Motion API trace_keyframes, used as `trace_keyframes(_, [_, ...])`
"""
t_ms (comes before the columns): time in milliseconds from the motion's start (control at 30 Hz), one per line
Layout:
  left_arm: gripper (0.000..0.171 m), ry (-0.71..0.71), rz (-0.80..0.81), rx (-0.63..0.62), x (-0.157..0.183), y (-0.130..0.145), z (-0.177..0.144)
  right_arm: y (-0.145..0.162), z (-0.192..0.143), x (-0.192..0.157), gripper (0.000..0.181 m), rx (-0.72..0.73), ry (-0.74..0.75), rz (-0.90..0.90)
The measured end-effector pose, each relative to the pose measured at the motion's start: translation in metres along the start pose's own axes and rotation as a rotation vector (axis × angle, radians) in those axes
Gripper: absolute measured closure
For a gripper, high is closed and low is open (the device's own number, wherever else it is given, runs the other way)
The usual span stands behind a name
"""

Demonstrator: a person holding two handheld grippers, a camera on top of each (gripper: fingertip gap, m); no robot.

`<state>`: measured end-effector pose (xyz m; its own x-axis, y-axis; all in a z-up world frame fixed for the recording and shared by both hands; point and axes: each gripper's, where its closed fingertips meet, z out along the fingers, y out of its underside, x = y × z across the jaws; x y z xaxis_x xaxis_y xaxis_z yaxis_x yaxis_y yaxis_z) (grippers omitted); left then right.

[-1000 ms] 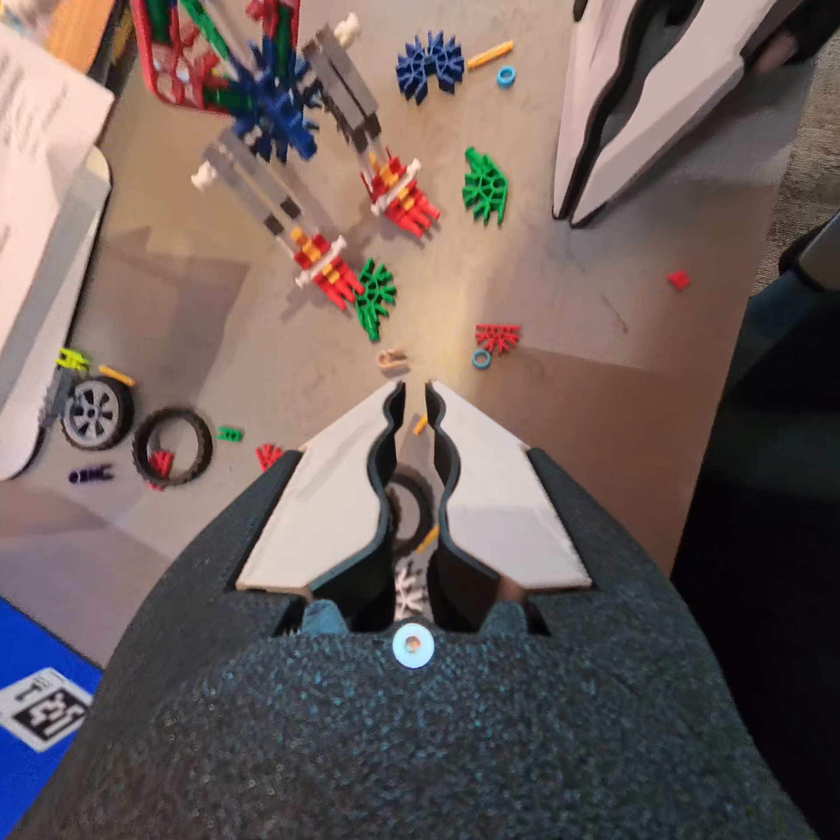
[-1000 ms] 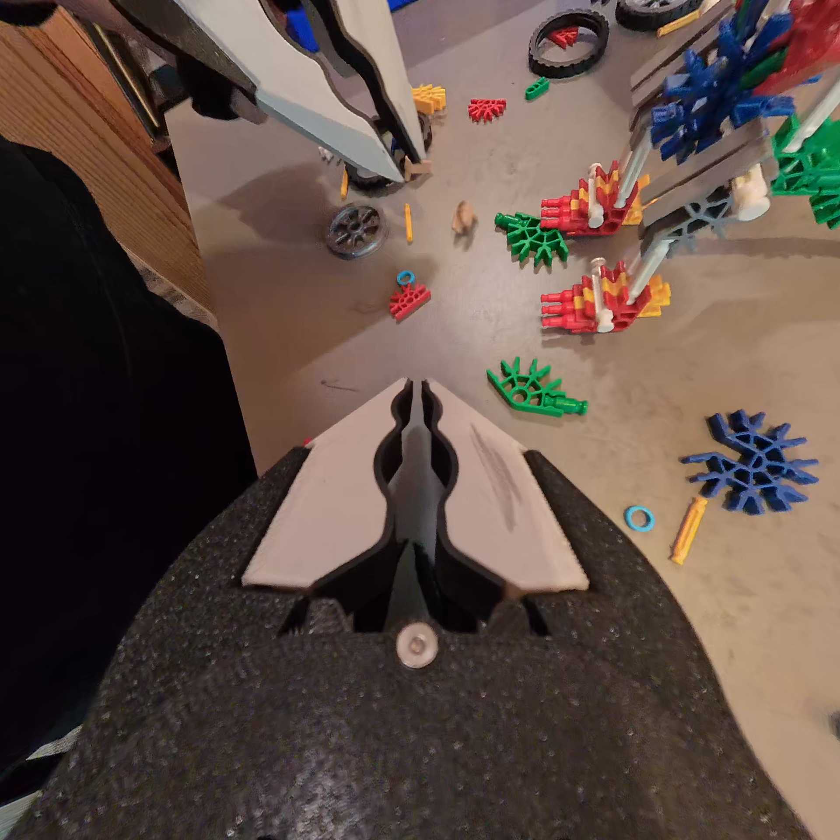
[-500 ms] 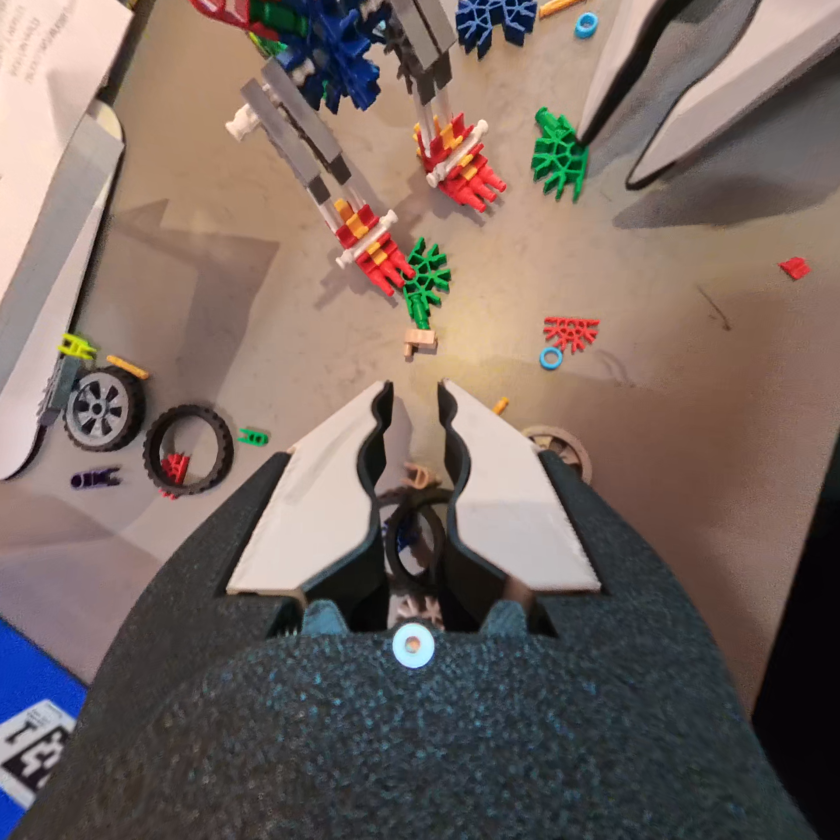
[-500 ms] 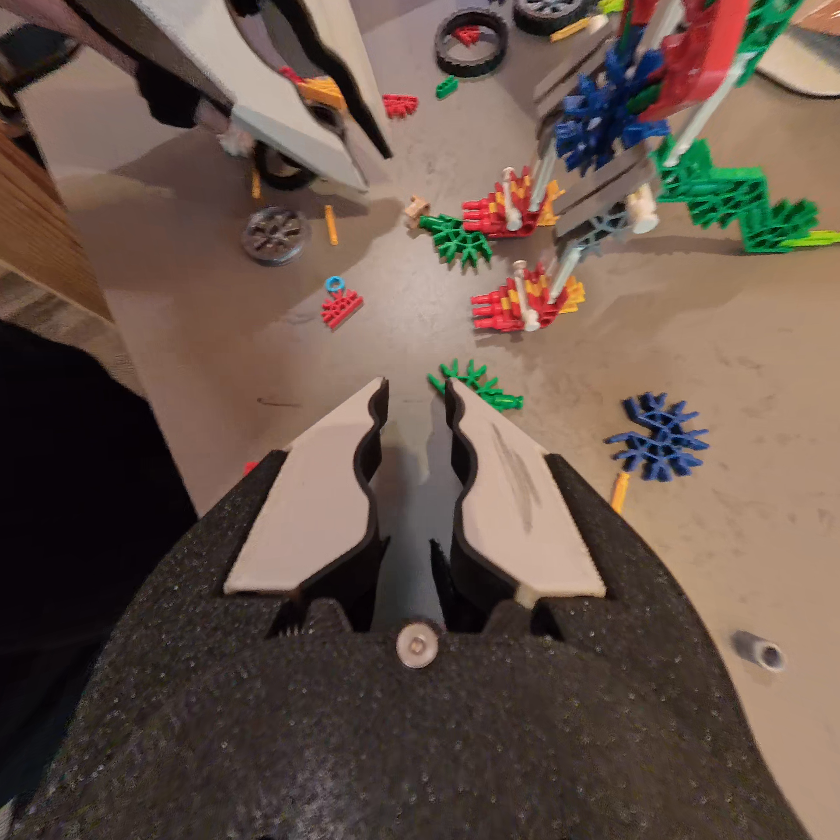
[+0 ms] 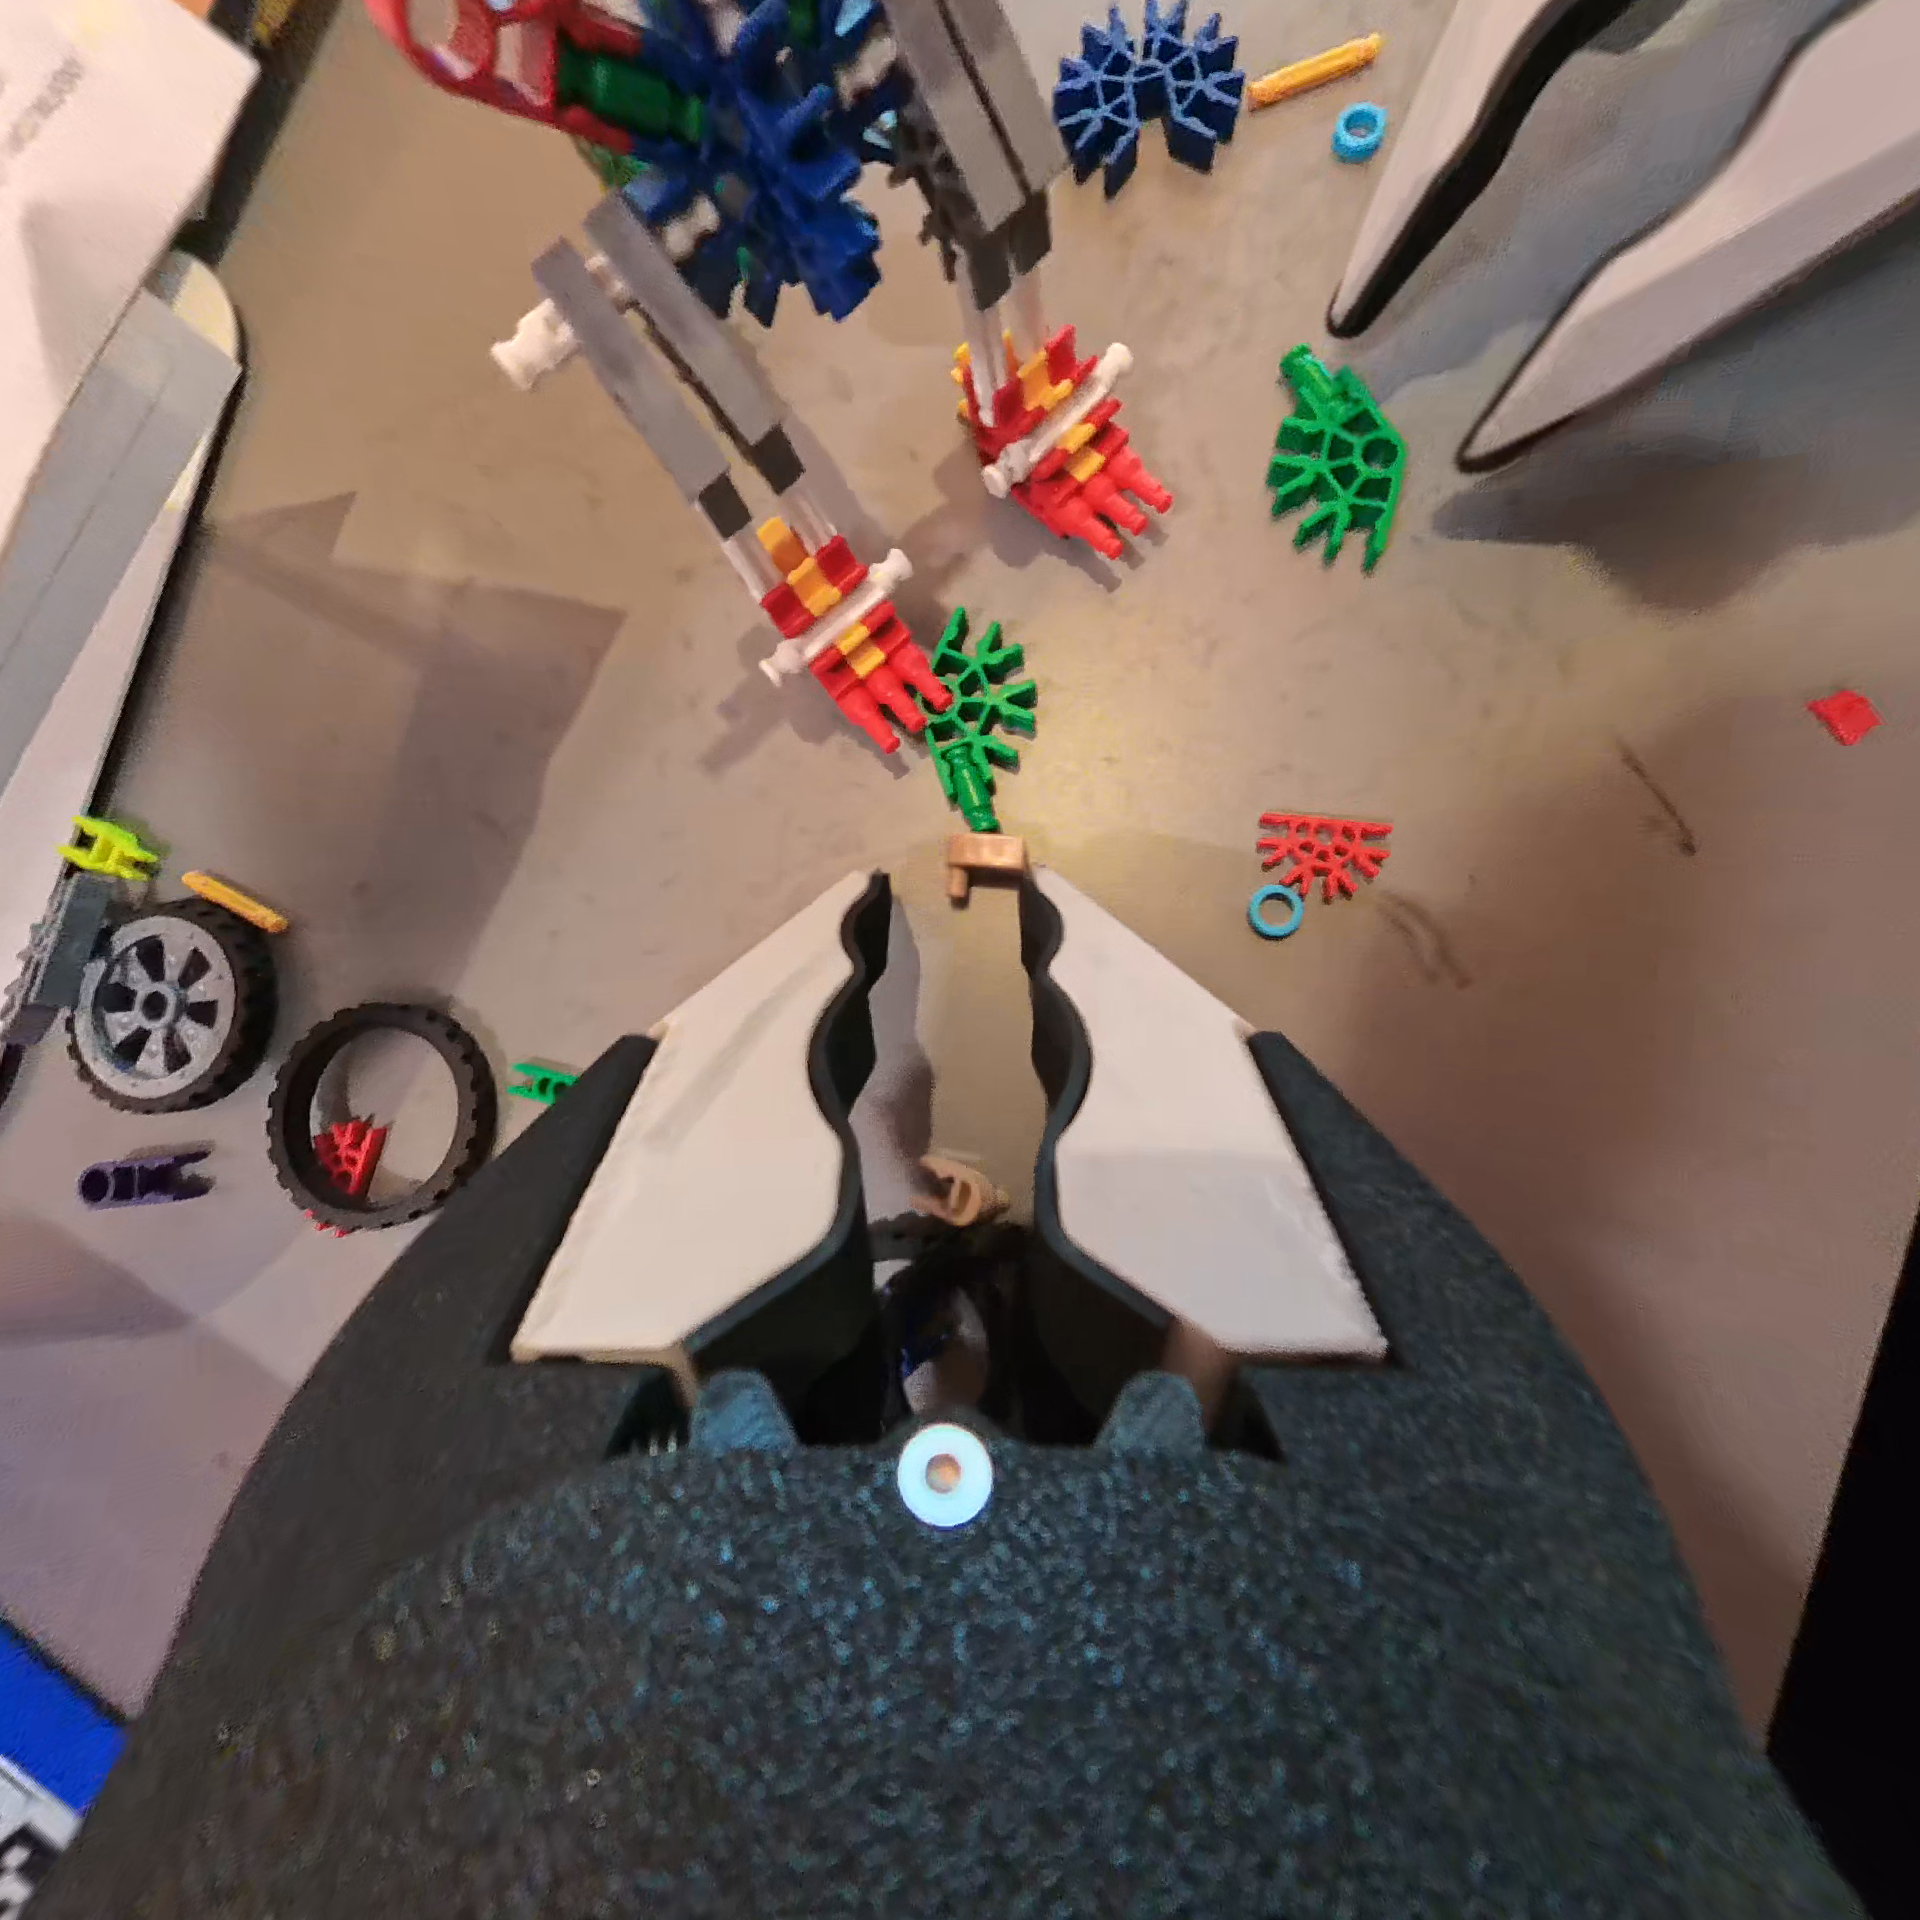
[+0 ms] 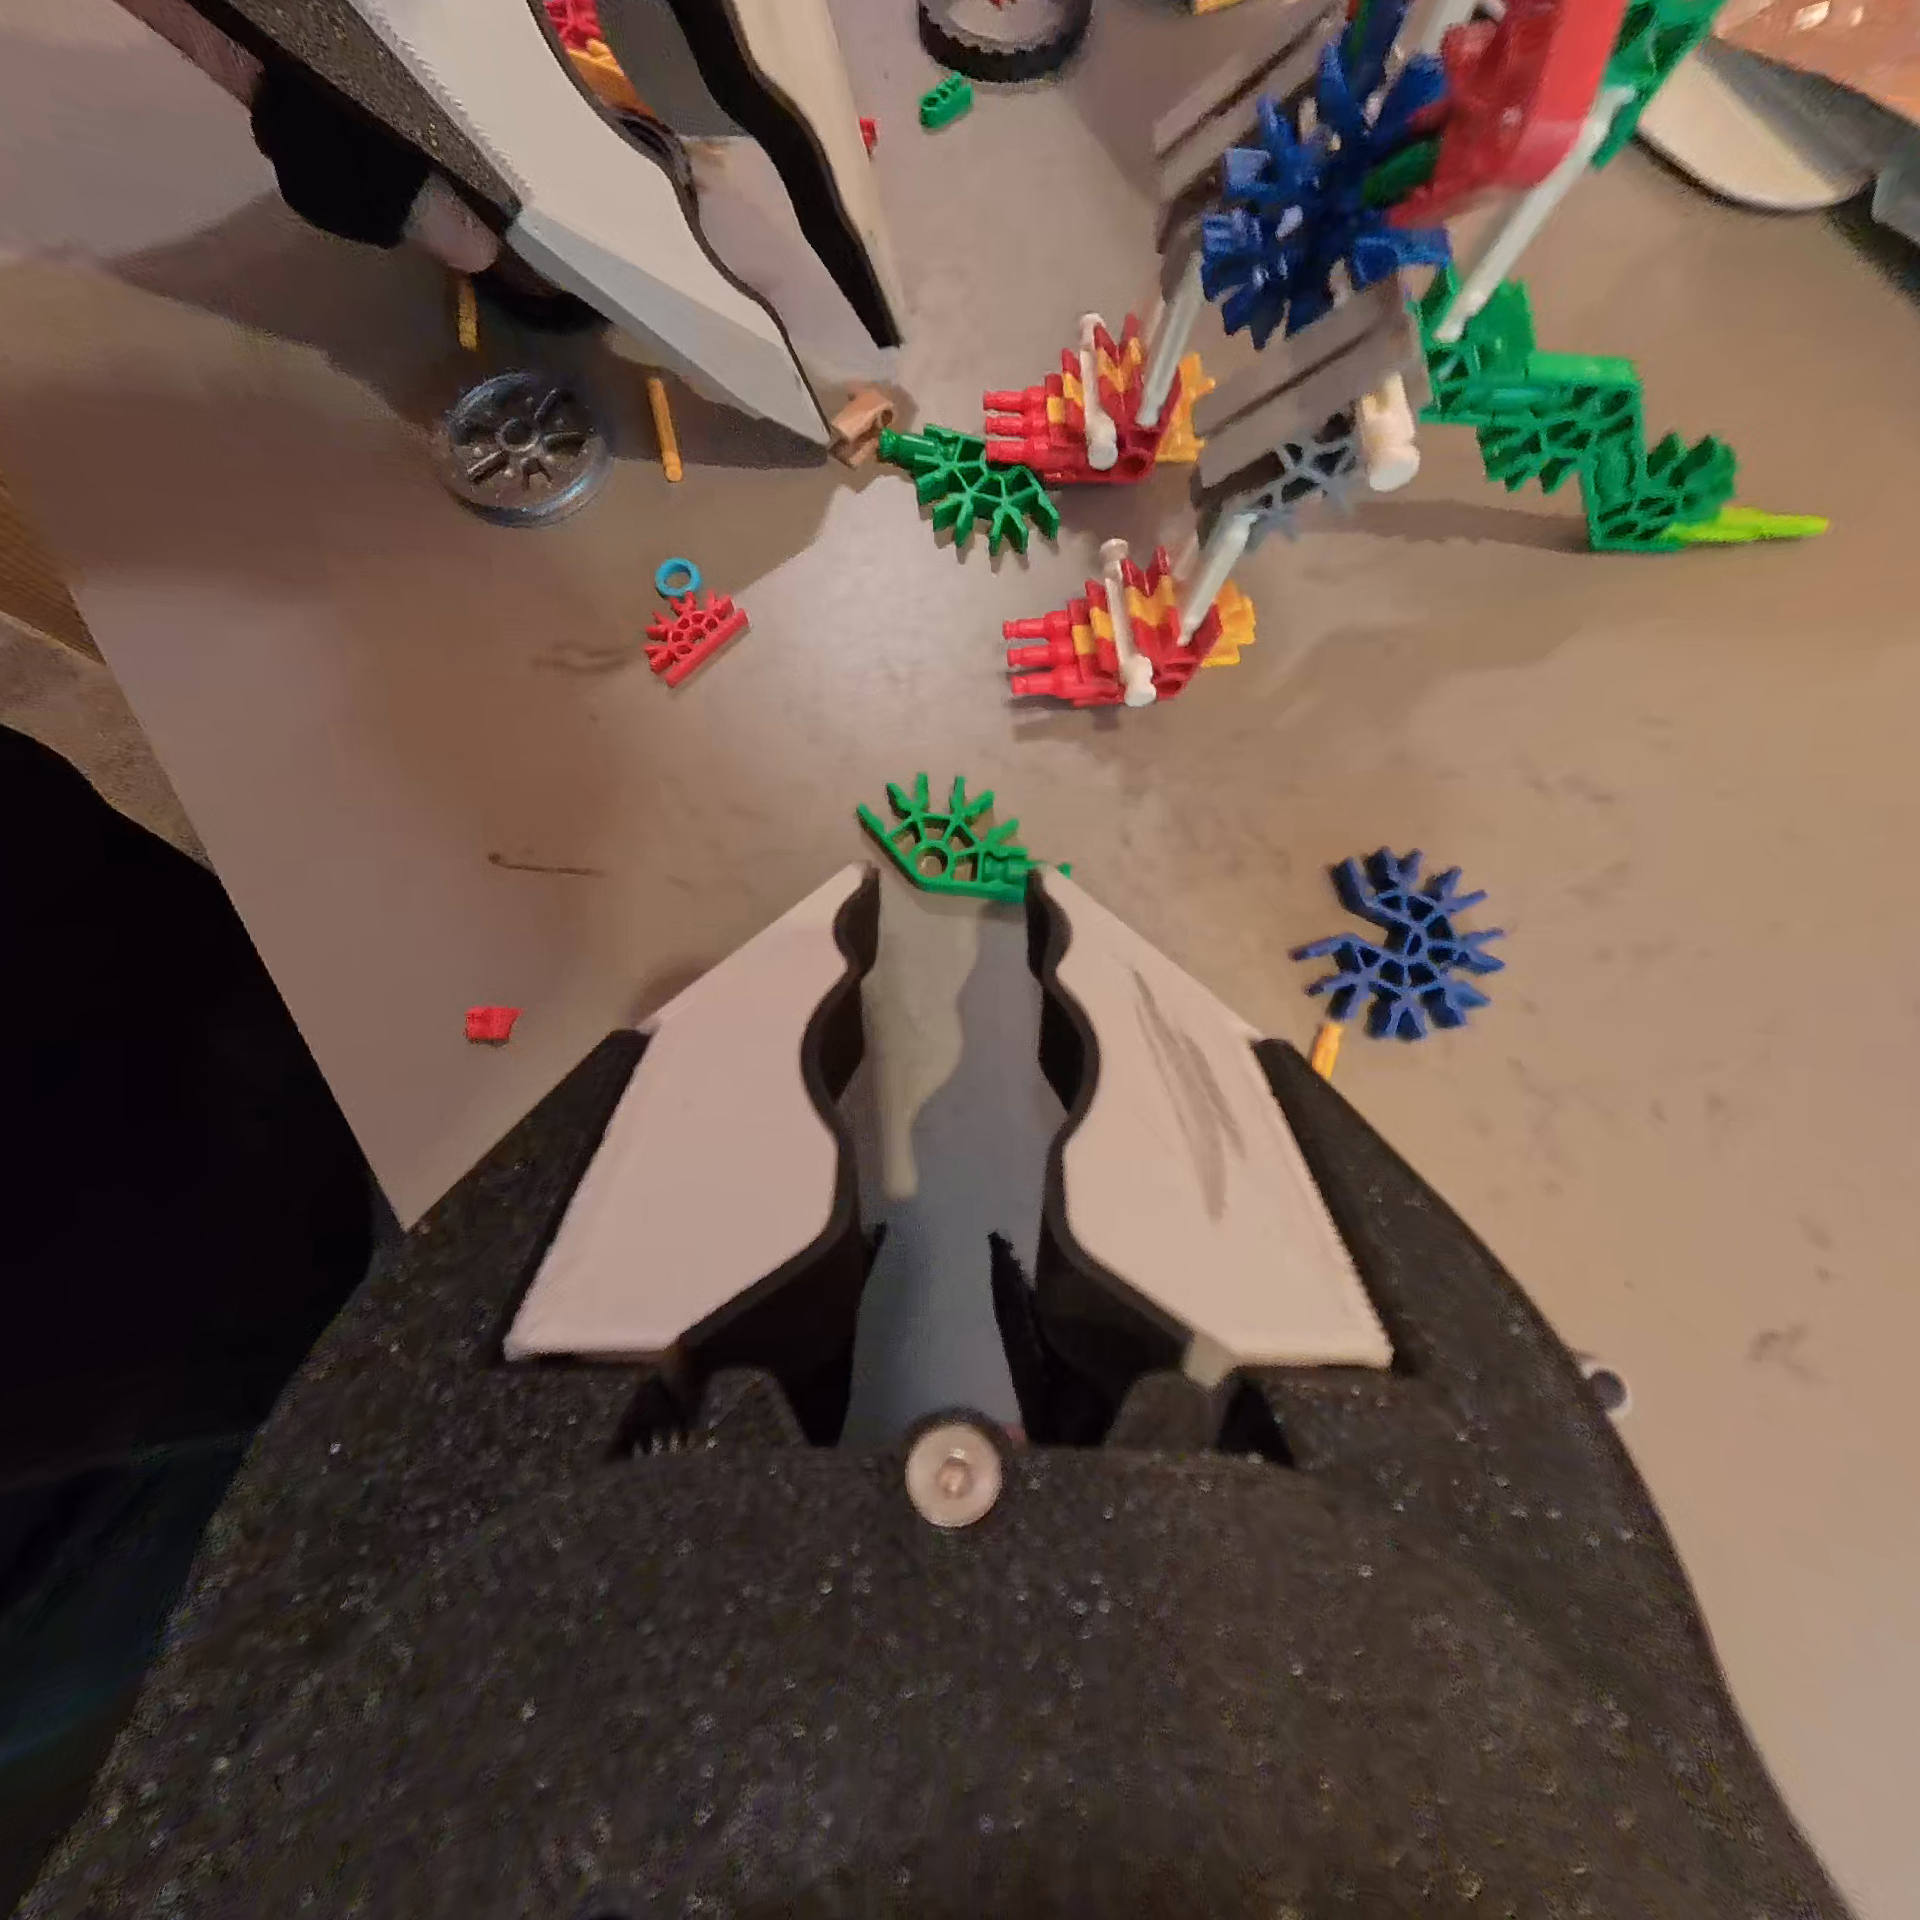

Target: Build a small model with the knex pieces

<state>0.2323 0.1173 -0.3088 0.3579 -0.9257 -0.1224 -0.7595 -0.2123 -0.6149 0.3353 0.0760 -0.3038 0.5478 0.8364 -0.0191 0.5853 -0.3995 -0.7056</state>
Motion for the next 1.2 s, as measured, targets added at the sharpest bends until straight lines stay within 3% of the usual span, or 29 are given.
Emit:
trace_keyframes(167, [0.153, 0.025, -0.002, -0.008, 0.005, -0.002, 0.006, 0.004, 0.007, -0.006, 0.147, -0.011, 0.000, 0.066])
trace_keyframes(367, [0.159, 0.043, 0.000, -0.010, 0.017, -0.003, 0.006, 0.000, 0.012, -0.008, 0.155, -0.002, -0.025, 0.014])
trace_keyframes(433, [0.159, 0.057, 0.015, -0.003, 0.027, -0.004, 0.005, -0.001, 0.013, -0.013, 0.163, 0.007, -0.060, -0.013])
trace_keyframes(633, [0.158, 0.097, 0.084, 0.020, 0.053, -0.020, 0.014, -0.006, 0.017, -0.032, 0.165, 0.009, -0.178, -0.049])
trace_keyframes(733, [0.150, 0.099, 0.073, 0.019, 0.048, -0.019, 0.009, -0.007, 0.015, -0.025, 0.158, 0.020, -0.163, 0.005])
trace_keyframes(833, [0.152, 0.127, 0.031, 0.034, 0.042, -0.017, 0.003, -0.006, 0.015, -0.024, 0.155, 0.023, -0.164, 0.054])
trace_keyframes(967, [0.157, 0.141, 0.097, -0.004, 0.046, -0.013, 0.010, -0.013, 0.020, -0.027, 0.150, 0.026, -0.181, 0.083])
trace_keyframes(1200, [0.167, 0.137, 0.090, 0.019, 0.046, -0.018, 0.015, -0.019, 0.028, -0.029, 0.156, 0.017, -0.207, 0.045])
